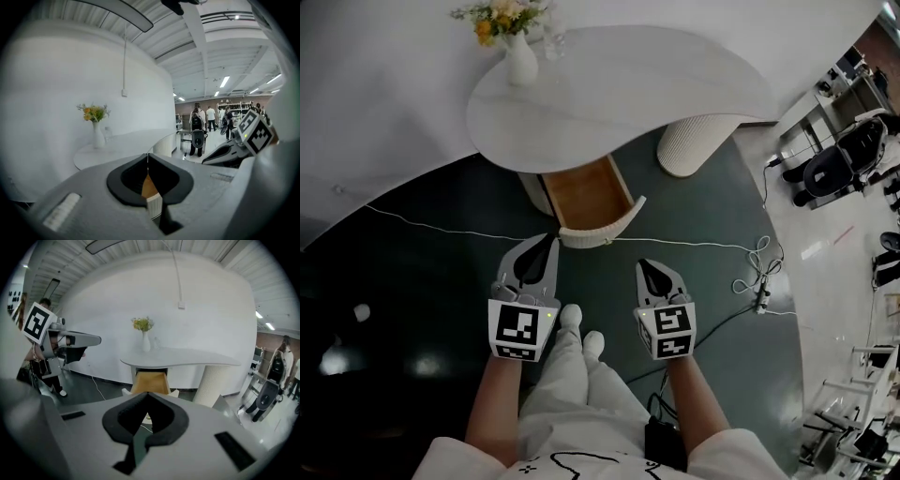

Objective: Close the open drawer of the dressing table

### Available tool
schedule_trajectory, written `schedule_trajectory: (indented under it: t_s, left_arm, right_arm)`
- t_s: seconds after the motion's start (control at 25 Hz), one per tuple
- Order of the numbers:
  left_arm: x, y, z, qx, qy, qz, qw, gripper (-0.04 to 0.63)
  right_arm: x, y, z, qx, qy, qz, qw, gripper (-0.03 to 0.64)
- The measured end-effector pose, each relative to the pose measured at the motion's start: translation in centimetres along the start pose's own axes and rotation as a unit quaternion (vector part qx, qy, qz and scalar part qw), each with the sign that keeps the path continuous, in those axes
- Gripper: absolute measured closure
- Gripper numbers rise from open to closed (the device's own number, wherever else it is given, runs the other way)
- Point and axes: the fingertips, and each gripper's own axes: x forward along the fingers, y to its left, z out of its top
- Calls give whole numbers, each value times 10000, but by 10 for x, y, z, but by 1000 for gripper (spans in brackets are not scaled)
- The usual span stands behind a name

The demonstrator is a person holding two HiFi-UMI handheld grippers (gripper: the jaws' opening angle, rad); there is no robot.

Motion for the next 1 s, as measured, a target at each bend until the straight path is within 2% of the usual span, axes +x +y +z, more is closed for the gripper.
schedule_trajectory:
  t_s: [0.52, 1.0]
  left_arm:
    - [66, 18, -53, -96, 209, -230, 9995, 578]
    - [111, 31, -82, -208, 154, -210, 9994, 577]
  right_arm:
    - [112, 8, -101, 407, 953, 193, 9944, 618]
    - [184, 10, -168, 553, 1319, 351, 9891, 618]
